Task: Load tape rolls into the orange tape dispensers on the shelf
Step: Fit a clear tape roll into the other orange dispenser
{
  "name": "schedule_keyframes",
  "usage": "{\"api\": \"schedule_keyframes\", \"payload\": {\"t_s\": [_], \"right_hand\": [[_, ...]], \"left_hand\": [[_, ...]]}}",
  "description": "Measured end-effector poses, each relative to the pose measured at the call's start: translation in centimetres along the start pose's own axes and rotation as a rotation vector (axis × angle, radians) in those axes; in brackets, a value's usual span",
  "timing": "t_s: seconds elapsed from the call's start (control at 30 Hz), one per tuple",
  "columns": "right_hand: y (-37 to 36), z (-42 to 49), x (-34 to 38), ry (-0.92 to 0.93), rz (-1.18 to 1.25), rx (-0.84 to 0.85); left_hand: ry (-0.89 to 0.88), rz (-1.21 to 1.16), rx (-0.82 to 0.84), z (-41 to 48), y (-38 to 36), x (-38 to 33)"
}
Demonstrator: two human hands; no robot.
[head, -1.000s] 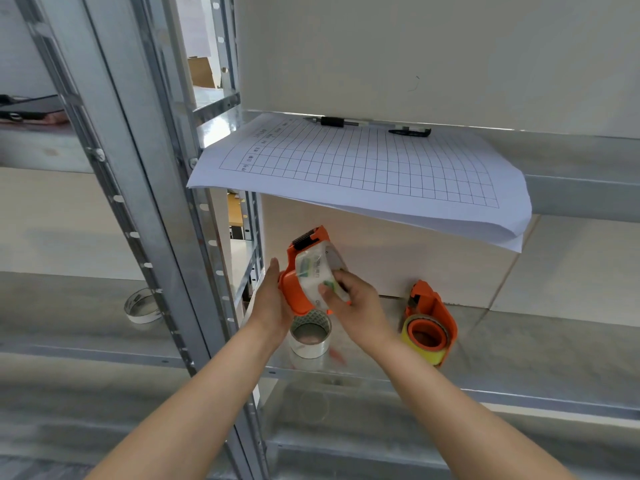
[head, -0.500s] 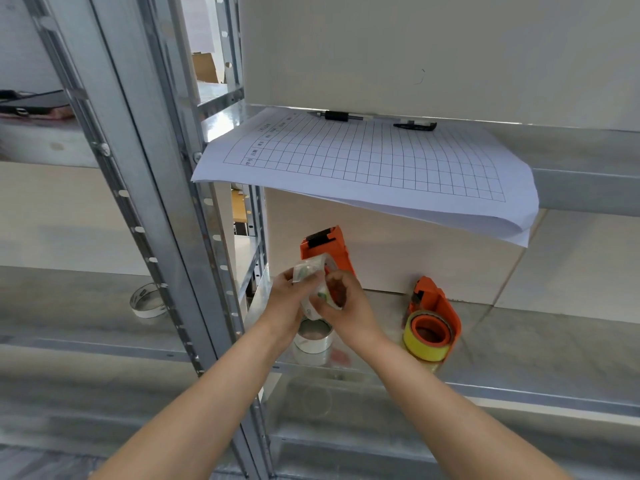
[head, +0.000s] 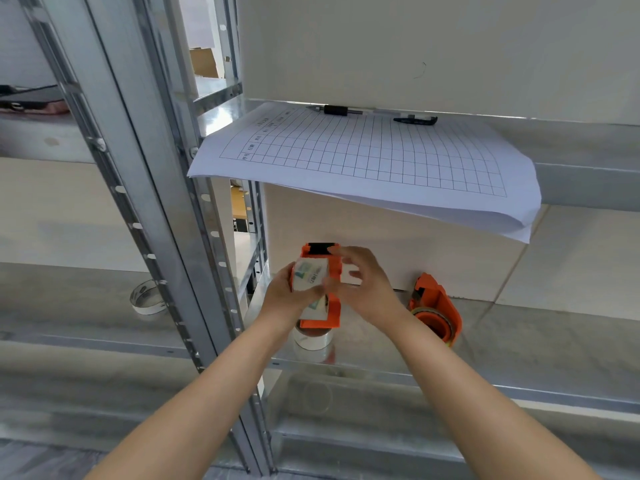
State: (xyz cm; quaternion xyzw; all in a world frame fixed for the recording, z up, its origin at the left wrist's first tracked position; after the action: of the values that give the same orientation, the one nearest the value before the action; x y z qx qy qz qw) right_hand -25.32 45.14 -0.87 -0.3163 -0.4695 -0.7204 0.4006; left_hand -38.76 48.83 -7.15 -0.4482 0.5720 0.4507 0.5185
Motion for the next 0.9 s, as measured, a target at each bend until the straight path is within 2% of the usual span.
{"api": "schedule_keyframes", "payload": {"t_s": [0.13,0.33,0.43,0.6,0.9], "right_hand": [[-1.5,0.7,1.7,0.18,-0.18,0.067],[-2.3,2.0,2.1,0.246,-0.392,0.085],[-2.5,3.0,2.1,0.221,-0.369,0.074],[-1.7,5.4,-0.3,0.038,-0.323,0.085],[-0.2,7.7,-1.6,-0.024,-0.268,0.008]], "left_hand": [[-0.079,0.204,-0.04,-0.3,-0.8,-1.0],[-0.103,0.229,-0.061,-0.4,-1.0,-0.6],[-0.087,0.233,-0.074,-0.5,-0.9,-0.6],[-0.07,0.182,-0.093,-1.1,-0.7,-0.7],[-0.137,0.134,-0.061,-2.7,0.1,-1.6]]}}
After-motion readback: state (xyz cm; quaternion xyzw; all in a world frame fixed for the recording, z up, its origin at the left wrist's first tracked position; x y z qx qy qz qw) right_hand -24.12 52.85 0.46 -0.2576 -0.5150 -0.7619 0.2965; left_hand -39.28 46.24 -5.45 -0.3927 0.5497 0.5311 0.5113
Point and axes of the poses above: each hand's wrist, its own z-axis towards the middle knuckle, its own y-axis out of the back of the hand, x = y × z, the point moved 9 cm from there along z, towards the middle knuckle
